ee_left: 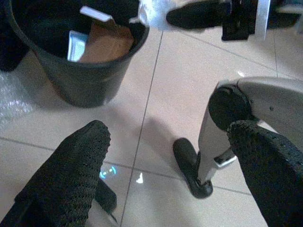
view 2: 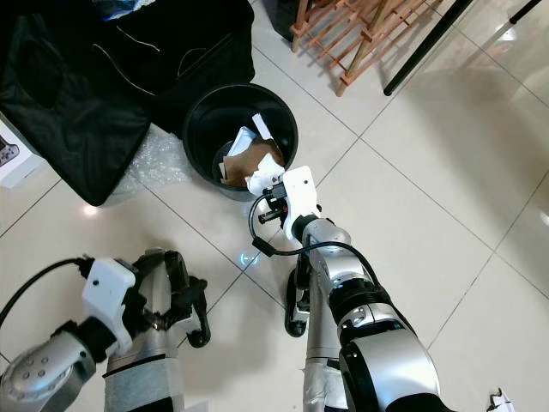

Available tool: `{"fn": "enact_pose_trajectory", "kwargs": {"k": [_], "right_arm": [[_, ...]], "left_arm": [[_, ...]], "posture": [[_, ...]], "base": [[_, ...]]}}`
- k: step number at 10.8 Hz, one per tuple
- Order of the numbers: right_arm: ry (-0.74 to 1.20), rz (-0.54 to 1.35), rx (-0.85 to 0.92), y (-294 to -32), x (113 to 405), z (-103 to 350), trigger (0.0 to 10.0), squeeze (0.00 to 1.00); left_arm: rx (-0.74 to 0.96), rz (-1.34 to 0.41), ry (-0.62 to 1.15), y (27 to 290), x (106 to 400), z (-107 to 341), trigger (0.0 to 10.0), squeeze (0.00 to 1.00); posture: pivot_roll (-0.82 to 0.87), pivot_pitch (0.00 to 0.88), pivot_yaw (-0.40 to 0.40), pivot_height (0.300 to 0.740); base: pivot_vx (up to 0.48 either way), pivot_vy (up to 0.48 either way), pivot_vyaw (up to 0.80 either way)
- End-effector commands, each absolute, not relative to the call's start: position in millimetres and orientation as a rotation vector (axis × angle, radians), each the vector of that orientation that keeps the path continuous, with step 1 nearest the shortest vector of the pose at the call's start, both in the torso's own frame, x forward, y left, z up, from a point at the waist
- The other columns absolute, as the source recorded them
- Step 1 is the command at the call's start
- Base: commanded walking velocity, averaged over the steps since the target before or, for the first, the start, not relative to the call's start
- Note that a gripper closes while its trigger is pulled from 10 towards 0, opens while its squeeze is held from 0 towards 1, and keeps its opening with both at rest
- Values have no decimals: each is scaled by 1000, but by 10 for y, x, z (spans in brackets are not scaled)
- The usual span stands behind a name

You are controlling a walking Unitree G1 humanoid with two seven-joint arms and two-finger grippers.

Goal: Picking trash to rubbish bin

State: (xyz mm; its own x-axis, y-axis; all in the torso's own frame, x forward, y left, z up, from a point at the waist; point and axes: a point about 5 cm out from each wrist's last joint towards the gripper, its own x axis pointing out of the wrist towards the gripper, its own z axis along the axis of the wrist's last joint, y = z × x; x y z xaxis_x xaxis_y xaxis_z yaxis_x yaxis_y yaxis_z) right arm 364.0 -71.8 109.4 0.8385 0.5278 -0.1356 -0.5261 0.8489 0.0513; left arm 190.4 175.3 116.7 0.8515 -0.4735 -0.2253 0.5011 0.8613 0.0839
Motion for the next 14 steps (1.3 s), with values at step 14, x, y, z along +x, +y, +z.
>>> {"fn": "enact_pose_trajectory", "kwargs": {"k": [14], "right_arm": [[217, 612, 108, -449, 3490, 865, 10000, 1000]], "left_arm": [[119, -534, 344, 1757, 1539, 1059, 10000, 0]], "posture": [[253, 735, -85, 583]], "base": [[0, 0, 0]]}}
